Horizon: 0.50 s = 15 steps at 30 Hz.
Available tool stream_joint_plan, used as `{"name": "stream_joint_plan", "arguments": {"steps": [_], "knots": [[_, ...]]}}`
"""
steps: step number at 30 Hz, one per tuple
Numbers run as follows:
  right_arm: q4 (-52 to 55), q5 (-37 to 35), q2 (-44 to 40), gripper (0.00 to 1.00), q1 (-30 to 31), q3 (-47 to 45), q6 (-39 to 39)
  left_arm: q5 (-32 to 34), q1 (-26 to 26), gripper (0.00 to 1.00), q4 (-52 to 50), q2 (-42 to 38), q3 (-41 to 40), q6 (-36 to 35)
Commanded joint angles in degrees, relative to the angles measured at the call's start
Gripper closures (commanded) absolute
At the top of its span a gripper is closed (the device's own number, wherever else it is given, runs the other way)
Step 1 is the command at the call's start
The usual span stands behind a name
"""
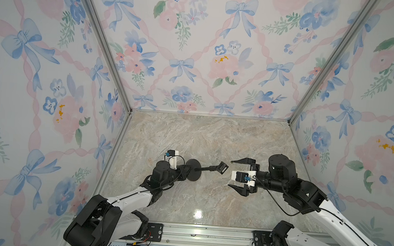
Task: Assemble a microphone stand
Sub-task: Screw the microphone stand pole into the microphone stand base.
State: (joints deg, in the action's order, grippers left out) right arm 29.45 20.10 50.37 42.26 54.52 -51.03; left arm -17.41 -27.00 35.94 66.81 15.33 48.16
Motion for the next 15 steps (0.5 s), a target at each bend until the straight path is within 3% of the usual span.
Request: {"name": "stream_joint_plan", "arguments": {"steps": [1, 4, 9, 15], "knots": [[3.05, -3.11, 5.74, 0.11, 1.80, 2.52, -17.33, -1.99, -0.48, 1.00, 5.28, -0.67, 2.15, -0.26], [6.52, -5.15, 10.86, 0.14, 3.56, 4.87, -22.34, -2.34, -0.74, 1.00, 5.19, -0.49, 2.42, -0.51], [6.93, -15.19, 15.47, 0.27, 7.14, 5.50, -28.81, -2.80, -0.92, 1.00, 5.01, 0.12, 2.61, -0.53], [10.12, -18.49, 17.56, 0.46, 7.46, 7.10, -24.25, -2.89, -0.92, 1.00, 4.93, 0.28, 2.86, -0.79]]}}
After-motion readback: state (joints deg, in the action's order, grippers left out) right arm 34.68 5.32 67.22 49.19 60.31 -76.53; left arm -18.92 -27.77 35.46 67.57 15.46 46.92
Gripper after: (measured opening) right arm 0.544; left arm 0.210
